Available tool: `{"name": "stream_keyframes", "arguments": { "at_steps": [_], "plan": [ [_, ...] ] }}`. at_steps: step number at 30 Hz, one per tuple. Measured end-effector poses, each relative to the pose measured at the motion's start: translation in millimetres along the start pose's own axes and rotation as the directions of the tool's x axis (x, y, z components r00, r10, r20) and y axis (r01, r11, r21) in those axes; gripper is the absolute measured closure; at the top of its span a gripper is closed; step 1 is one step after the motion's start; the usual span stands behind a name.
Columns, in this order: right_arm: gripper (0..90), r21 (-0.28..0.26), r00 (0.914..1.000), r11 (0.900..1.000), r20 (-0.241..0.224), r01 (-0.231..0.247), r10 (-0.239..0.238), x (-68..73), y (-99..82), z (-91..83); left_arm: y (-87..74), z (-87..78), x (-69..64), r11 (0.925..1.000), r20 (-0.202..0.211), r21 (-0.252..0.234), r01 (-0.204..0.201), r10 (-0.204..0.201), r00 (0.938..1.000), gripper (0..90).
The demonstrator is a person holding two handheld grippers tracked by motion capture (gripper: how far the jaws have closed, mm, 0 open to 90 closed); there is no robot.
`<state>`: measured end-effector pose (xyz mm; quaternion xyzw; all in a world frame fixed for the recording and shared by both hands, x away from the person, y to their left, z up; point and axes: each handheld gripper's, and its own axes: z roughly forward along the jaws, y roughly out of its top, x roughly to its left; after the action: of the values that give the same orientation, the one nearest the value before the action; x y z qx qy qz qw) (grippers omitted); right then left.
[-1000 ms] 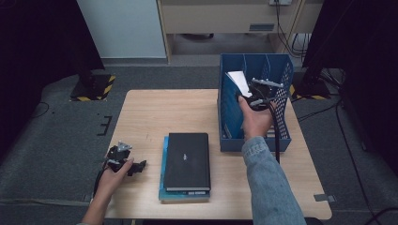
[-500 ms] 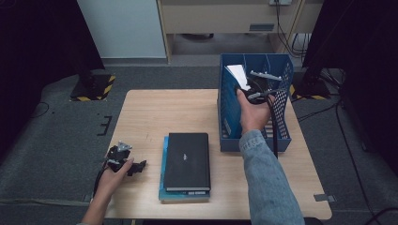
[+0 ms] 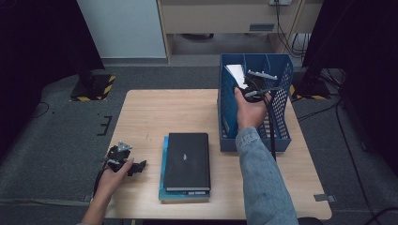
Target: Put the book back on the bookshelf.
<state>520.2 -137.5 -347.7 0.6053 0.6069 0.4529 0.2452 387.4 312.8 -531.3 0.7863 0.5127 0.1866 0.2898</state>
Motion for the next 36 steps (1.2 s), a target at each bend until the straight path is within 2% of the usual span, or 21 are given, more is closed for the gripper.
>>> {"name": "stream_keyframes", "arguments": {
  "at_steps": [7, 36],
  "plan": [
    [59.5, -0.007, 0.9999, 0.9999, 0.007, -0.012, 0.012, -0.2, 1.0, 4.9, 0.3, 0.3, -0.3, 1.0000, 0.000, -0.001, 0.001, -0.001, 1.0000, 0.0],
    [59.4, -0.012, 0.9998, 0.9999, 0.022, -0.002, 0.002, 1.5, 3.4, 17.2, 1.1, 0.7, -0.2, 1.0000, 0.001, 0.001, -0.006, 0.006, 1.0000, 0.0]
  ]
}}
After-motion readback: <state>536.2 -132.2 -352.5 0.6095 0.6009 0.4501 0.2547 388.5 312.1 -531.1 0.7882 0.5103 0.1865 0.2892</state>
